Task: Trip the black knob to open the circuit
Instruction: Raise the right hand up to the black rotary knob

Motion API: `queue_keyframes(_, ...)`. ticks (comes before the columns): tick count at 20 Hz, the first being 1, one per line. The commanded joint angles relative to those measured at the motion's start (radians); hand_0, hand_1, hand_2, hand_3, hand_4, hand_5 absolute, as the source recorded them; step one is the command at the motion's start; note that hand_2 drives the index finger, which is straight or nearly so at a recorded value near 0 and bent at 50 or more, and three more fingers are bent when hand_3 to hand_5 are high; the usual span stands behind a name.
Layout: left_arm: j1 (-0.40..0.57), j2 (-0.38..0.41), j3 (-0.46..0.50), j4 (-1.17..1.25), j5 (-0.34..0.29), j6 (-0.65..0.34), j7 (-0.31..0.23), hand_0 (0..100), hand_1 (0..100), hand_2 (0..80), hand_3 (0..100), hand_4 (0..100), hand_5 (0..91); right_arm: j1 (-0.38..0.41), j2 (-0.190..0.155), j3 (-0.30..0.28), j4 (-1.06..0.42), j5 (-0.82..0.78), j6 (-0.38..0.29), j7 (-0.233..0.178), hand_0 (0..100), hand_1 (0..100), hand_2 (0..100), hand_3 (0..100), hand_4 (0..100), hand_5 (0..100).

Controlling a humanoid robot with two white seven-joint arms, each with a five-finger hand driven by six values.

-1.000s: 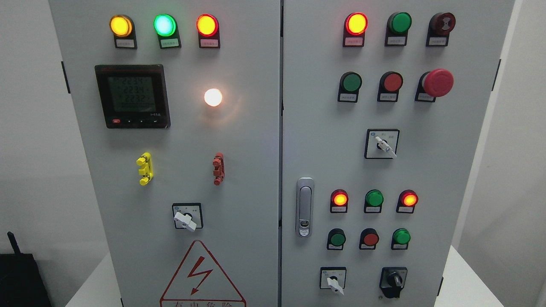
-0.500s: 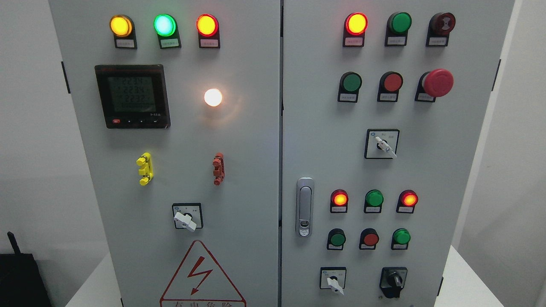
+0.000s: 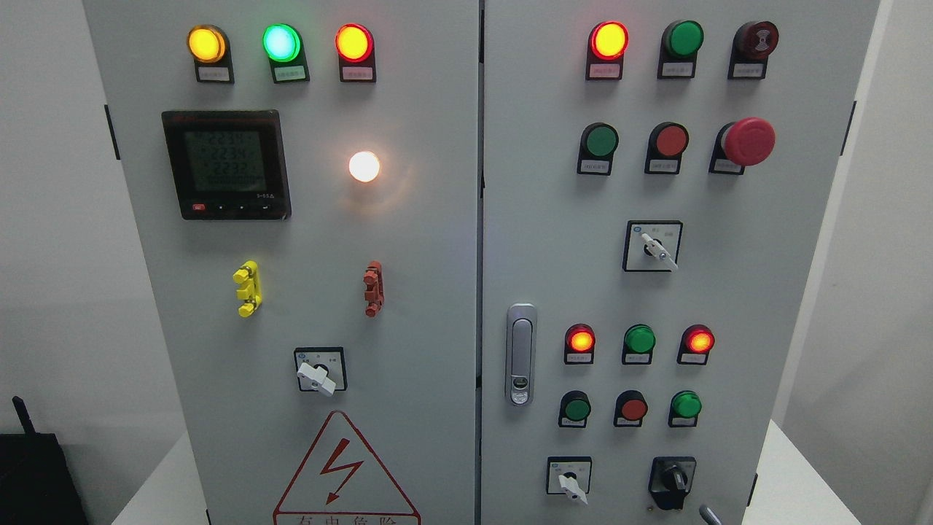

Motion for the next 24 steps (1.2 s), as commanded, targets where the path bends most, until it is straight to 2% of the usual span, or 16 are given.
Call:
queue_keyframes(1,0.000,0.000,0.000,0.000,-0.023,-0.001,0.000,12,39,0.0,0,0,0.0,-0.012,-0.008,0.003,0.001,-0.011,0.002,0.000,0,0,0,100,100,100)
queue_keyframes(24,0.000,0.000,0.000,0.000,-0.023,0.000,0.000,12,39,0.0,0,0,0.0,-0.024,-0.008,0.015,0.025,-0.010,0.013,-0.002,0,0,0,100,100,100)
